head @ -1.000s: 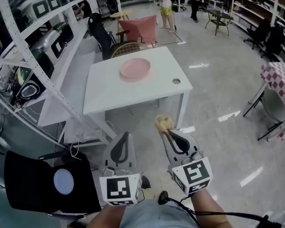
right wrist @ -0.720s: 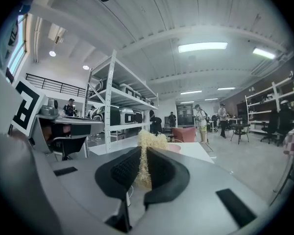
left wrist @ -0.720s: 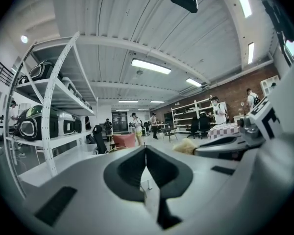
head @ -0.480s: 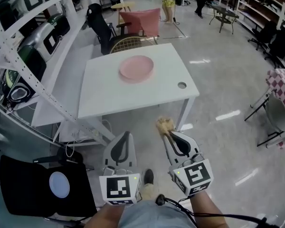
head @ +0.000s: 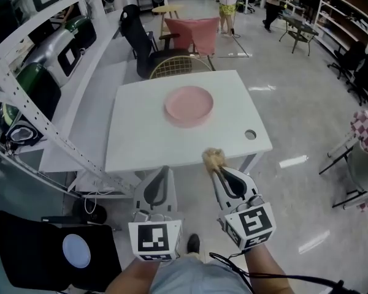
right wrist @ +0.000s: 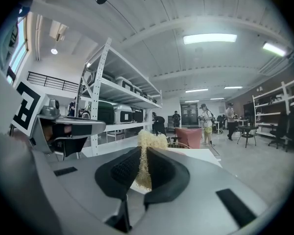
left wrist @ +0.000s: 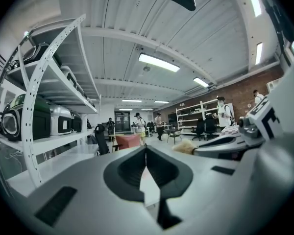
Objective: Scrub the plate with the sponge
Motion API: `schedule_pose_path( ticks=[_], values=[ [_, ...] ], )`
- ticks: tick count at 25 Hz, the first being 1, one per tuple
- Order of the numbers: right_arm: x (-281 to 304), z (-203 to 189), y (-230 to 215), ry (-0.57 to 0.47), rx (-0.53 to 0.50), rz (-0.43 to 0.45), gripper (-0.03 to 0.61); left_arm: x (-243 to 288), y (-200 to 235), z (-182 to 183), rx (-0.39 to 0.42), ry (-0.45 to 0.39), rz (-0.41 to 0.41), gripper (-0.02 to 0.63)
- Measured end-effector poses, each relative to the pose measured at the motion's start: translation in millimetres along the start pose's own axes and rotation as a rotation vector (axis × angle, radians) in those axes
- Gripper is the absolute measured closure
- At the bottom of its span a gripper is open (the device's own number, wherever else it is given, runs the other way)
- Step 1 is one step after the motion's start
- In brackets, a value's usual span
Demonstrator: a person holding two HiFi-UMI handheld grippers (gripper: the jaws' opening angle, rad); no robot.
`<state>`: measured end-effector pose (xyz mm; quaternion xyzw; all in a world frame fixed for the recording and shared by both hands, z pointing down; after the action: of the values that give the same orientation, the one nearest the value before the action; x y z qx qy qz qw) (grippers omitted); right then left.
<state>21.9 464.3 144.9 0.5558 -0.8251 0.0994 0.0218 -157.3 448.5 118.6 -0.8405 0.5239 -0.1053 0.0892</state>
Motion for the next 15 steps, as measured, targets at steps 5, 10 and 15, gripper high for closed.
schedule_pose_path(
  ticks=[5, 10, 15],
  values=[
    [32.6, 16.7, -0.8, -0.017, -0.028, -0.003, 0.538, 25.0, 24.5, 0.7, -0.012, -0.028, -0.007, 0.598],
    [47.8, 18.5, -9.2, -0.016, -0.034, -0.018, 0.538, 45.4, 29.2, -1.3, -0.012, -0.038, -0.030, 0.598],
    [61.7, 19.4, -23.7, -0.012, -0.028, -0.032, 0.538, 67.1, 28.4, -10.7, -0.027, -0.009, -0.042, 0.599]
  ],
)
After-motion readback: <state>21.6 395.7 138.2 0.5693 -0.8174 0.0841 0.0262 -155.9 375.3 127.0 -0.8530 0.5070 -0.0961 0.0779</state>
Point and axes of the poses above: the fingertips, and each gripper's own axes: x forward along the fingers, y to its left, z out of its top, the point moved 8 cm from there along -x, backward along the fingers, and after that the axes turned 8 degrees about x, right-handed, at the moved point
